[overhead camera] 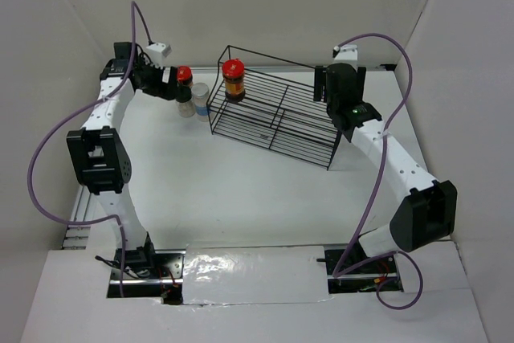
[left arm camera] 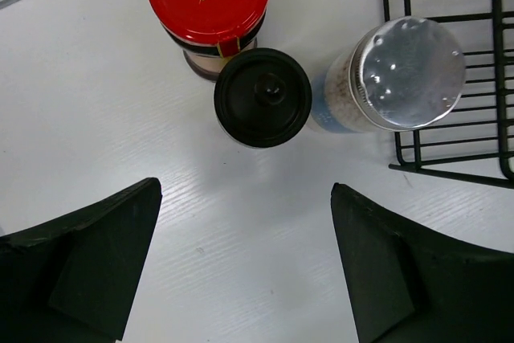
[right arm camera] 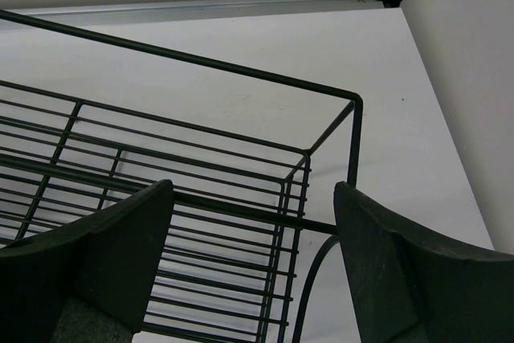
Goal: Organize the condiment bottles
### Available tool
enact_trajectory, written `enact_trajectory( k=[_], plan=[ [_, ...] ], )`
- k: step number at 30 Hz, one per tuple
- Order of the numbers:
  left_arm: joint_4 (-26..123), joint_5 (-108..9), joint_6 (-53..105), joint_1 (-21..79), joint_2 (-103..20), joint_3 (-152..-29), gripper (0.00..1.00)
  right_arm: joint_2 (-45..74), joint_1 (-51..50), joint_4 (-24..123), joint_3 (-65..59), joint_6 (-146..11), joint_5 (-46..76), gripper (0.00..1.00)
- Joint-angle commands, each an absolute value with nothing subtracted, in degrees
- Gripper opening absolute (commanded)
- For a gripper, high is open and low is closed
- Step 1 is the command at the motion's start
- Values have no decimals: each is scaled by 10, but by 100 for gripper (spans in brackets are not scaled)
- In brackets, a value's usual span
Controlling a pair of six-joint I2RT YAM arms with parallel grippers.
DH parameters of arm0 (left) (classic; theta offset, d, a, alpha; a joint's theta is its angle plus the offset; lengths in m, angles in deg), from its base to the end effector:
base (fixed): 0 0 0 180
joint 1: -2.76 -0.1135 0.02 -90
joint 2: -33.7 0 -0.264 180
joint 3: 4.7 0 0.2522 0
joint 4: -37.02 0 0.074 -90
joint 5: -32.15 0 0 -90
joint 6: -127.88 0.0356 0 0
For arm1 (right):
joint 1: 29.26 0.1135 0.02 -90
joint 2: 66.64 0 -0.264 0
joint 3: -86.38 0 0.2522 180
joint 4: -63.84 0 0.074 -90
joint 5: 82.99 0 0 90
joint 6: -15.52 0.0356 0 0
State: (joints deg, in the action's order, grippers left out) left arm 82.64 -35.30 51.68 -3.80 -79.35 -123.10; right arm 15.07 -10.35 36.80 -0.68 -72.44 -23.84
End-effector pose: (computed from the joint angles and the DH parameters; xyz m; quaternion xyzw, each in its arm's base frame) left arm 0.4546 0.0385 0.3109 0.1382 0.8828 -0.1017 0.4372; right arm 0.3183 0.0897 0.3596 0.0307 0.8110 -0.1180 0.5722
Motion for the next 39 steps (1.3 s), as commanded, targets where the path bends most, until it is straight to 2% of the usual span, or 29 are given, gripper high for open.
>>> enact_trajectory(
  k=[1,8,24,28,31,34,35,37,38,39],
  plan=[
    [753,-339,541,-40,-792,-1213,99,155,-93,389,-34,-727,-246,87],
    [646,-298,590,-38,-803,-1115,99,151,-90,394,-23,-725,-249,87],
    [595,-327,570,-5,-884,-1151,99,149,-84,388,-21,-726,-262,87],
    [599,-335,548,-3,-896,-1175,96,152,-84,386,-24,-725,-263,87],
    [597,-333,547,-3,-895,-1177,88,153,-84,386,-24,-726,-264,87],
    [597,-332,547,-3,-895,-1175,74,155,-83,383,-25,-725,-264,87],
    [597,-330,547,-3,-893,-1175,64,154,-83,383,-24,-725,-265,87],
    [600,-327,547,-3,-894,-1177,49,155,-83,382,-28,-725,-263,87],
    [605,-326,545,-3,-892,-1177,35,154,-83,381,-29,-725,-264,87],
    [608,-325,542,-3,-891,-1177,27,154,-83,381,-31,-725,-264,87]
  ],
)
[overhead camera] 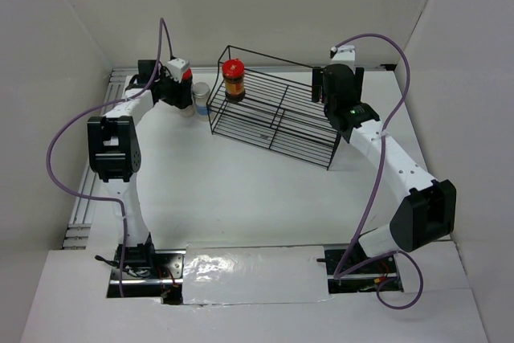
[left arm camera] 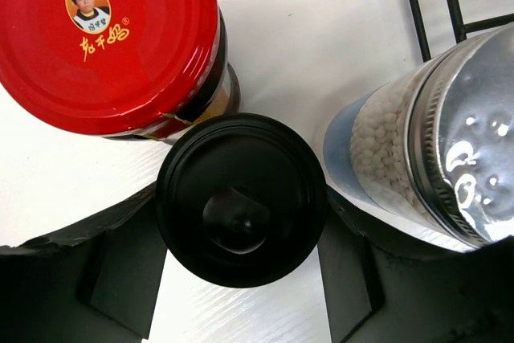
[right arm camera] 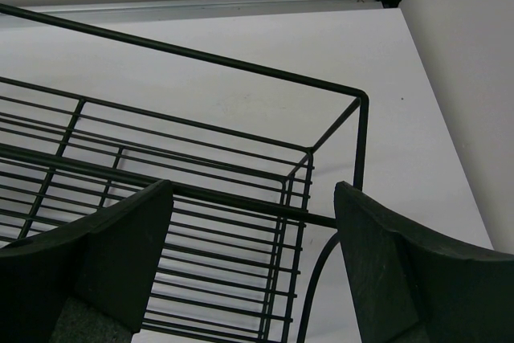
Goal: Organize the condiment bottles
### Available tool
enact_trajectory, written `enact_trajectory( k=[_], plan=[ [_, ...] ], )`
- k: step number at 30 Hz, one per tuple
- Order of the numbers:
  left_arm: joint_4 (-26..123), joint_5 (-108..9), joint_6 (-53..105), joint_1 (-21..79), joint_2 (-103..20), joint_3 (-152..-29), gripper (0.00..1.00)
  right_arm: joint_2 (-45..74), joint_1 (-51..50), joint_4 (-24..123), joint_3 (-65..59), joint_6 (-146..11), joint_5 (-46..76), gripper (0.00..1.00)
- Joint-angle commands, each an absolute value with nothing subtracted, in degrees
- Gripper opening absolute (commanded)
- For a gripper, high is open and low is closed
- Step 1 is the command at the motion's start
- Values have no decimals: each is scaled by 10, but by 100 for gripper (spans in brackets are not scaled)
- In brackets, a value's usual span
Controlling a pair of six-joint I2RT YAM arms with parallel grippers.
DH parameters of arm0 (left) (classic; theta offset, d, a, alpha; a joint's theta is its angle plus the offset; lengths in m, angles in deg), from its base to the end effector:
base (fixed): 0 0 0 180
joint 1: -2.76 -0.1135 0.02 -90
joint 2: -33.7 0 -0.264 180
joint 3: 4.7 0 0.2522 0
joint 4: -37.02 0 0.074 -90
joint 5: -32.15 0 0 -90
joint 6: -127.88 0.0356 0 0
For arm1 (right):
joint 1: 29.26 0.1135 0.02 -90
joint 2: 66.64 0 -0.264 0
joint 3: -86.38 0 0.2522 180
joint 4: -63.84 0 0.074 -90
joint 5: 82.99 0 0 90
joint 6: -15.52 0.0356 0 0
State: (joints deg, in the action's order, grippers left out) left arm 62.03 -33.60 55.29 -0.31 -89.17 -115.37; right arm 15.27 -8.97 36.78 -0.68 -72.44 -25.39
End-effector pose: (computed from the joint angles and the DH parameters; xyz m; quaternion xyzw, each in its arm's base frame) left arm 0.4946 0.0119 0.2176 0.2020 0.8573 -0.1079 0.4612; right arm 0.3167 0.0967 0.3587 0.0280 0.8104 -0.1227 0.5722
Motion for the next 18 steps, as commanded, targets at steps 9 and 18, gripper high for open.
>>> enact_trajectory(
  k=[9,18],
  plan=[
    [704,-358,530,-22,-815,-1166,0,131,-82,379,-12,-715,-274,88],
    [871,-345,523,-47,-670,-1203,0,138,-102,358,-62,-708,-256,90]
  ],
)
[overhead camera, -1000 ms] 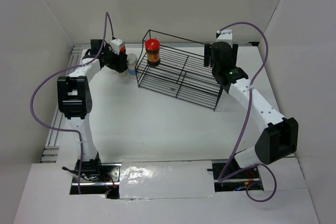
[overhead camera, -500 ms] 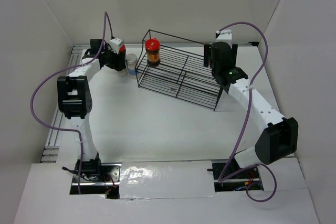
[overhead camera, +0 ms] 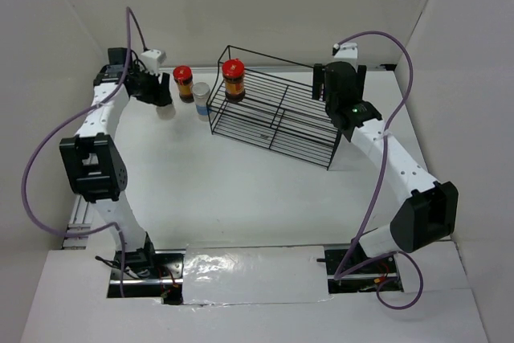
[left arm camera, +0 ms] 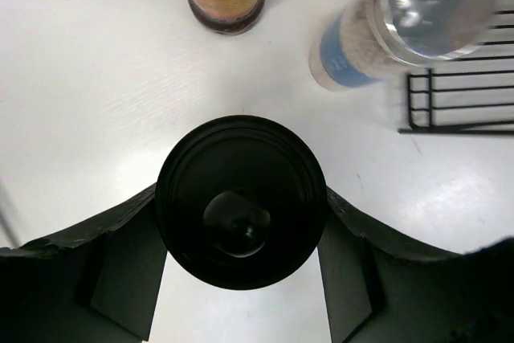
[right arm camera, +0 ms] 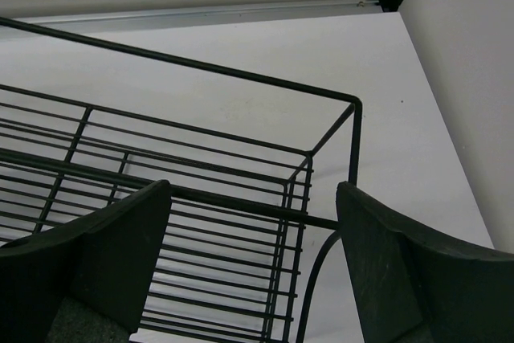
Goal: Organize the condiment bottles
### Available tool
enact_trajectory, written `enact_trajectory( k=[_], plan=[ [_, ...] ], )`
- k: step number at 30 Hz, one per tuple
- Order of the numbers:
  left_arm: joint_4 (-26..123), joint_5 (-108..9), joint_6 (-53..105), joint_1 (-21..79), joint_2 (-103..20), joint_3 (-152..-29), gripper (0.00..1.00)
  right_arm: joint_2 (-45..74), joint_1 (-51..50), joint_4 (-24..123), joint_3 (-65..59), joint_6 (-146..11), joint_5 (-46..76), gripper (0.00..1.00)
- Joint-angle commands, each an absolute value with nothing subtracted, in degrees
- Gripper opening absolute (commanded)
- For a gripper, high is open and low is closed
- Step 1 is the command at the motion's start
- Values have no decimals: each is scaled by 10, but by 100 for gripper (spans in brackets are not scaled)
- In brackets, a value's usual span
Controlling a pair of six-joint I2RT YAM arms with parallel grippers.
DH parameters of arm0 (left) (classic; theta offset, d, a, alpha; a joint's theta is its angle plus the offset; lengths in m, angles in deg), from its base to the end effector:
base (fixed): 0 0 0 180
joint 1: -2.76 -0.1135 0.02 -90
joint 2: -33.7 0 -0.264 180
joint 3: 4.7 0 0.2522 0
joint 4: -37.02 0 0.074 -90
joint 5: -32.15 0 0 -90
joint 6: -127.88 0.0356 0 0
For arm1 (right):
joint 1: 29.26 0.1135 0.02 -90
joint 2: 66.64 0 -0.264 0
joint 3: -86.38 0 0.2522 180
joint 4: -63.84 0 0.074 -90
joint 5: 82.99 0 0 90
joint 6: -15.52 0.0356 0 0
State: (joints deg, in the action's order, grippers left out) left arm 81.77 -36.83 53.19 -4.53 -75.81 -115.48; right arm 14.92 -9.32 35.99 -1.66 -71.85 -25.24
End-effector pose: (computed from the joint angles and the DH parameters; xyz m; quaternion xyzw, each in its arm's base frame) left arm 0.4362 0.0429 0.2941 0.1350 0.8961 -0.0883 0.4136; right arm 0.3156 0.0943 0.3652 0.0354 0.8080 -0.1190 0.5760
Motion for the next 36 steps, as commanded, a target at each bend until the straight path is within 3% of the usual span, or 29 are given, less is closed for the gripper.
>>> enact_trajectory(
  k=[1,9,13,23,27,36],
  plan=[
    [889,-326,526,-45,-660,-1223,0,137,-104,353,-65,-696,-259,89],
    [1048,-230,537,12,-604,-1398,0,126,-134,306,-104,-644,-289,91],
    [1069,-199,530,124,-585,-1431,0,151,-134,232,-161,-646,-292,91],
    [971,-258,472,322,-694,-1515,0,57,-125,191,-105,-581,-300,91],
    [934,-298,458,364,-760,-1565,0,14,-118,180,-65,-562,-296,91],
    [844,-368,481,412,-823,-1549,0,-59,-102,157,4,-543,-279,90]
  ],
)
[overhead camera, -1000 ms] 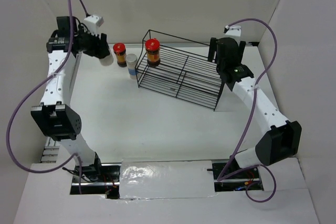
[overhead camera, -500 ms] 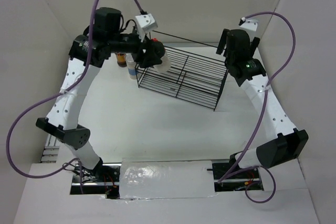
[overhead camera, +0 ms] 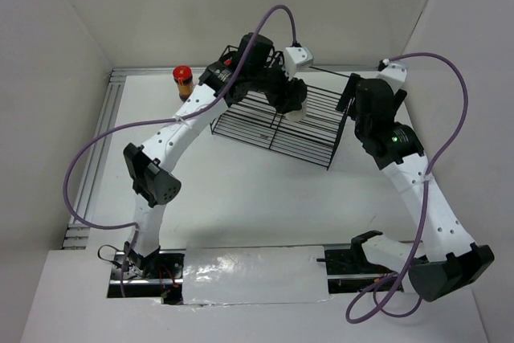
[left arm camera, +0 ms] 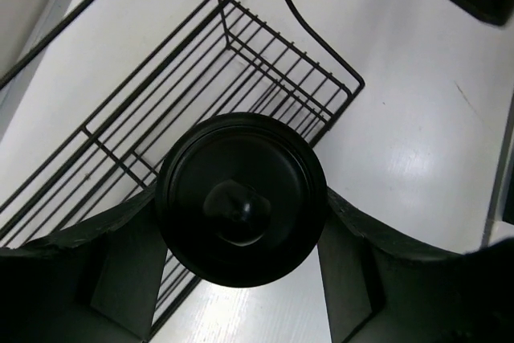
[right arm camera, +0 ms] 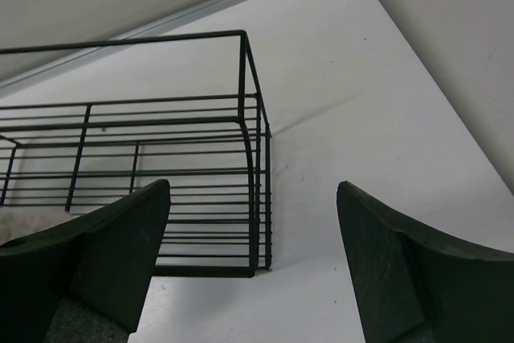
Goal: Organize the condiment bottles
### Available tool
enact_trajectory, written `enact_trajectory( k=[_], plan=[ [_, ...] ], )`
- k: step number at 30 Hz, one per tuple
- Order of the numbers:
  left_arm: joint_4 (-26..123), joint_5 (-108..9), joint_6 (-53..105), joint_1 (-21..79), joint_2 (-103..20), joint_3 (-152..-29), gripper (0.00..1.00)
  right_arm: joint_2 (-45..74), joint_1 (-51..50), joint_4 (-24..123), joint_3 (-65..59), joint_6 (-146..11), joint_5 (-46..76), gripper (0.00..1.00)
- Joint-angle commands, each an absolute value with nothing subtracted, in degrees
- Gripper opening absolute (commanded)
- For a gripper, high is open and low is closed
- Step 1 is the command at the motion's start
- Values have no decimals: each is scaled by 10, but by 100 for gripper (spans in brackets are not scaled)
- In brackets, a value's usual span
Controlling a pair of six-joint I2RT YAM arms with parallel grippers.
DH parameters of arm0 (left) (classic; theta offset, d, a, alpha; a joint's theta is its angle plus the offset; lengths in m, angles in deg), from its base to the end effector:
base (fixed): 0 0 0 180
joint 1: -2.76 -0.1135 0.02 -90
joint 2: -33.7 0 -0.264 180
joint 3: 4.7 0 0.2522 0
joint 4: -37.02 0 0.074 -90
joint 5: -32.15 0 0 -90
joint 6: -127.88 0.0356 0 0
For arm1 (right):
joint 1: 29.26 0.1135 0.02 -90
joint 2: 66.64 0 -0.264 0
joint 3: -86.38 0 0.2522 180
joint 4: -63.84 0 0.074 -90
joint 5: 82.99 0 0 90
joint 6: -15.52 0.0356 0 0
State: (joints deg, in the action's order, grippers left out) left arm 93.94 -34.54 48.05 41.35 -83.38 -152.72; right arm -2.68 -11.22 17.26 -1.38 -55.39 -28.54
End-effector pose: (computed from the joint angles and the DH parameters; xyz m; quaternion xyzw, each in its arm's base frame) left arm 0.3448 -0.2932 0.4315 0.4403 0.7122 -0.2935 0.4612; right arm 0.2249 0.0515 0.4126 0.1762 0.7915 -0.0732 0.5806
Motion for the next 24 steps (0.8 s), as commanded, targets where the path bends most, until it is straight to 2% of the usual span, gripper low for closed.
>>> enact_trajectory(
  k=[1,20,23,24],
  plan=[
    [836,-377,487,413,-830,-1544,0,-64,-100,155,6,-544,-277,90],
    [826,-426,493,419,-903,-1490,1,-85,-73,135,2,-558,-249,91],
    [837,-419,486,419,-910,-1492,35,-79,-69,135,-1,-562,-242,91],
    [838,-414,479,419,-912,-1492,60,-79,-67,135,-2,-563,-242,92]
  ],
)
